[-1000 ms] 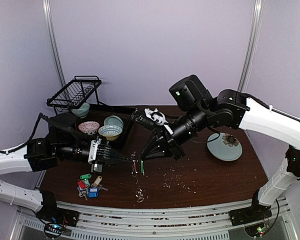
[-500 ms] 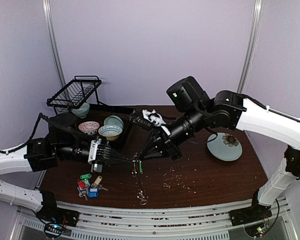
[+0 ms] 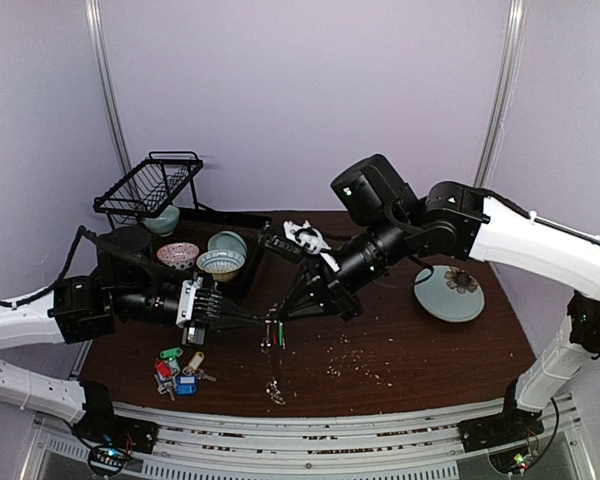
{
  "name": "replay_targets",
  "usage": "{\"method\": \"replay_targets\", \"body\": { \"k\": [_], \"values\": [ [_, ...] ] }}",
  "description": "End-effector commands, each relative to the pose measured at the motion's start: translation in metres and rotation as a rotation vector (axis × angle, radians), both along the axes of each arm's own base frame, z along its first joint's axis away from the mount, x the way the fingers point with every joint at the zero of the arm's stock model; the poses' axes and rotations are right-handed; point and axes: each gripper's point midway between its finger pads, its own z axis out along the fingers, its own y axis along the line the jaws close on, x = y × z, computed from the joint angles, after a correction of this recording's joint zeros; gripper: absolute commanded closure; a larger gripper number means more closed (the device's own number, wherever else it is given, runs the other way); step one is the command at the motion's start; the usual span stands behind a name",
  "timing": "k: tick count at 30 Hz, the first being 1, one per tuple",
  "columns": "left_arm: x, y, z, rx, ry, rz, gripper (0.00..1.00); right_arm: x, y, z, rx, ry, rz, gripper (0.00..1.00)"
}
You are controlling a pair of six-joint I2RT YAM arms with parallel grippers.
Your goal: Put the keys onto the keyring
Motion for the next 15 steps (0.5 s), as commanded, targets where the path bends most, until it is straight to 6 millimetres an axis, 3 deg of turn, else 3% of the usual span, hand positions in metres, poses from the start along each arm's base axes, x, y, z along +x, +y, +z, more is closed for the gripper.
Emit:
{"method": "replay_targets", "body": {
  "k": [1,15],
  "values": [
    [0.0044,-0.0013,0.0174,-0.062,-0.031,0.018,1.0,-0.0113,-0.0032,0.0081,0.023,0.017,0.043,1.0],
    [0.0073,-0.0018,0.0181,-0.062,-0.028,0.034,1.0,-0.0165,-0.0001,0.0013,0.009,0.055,0.073,1.0]
  ]
}}
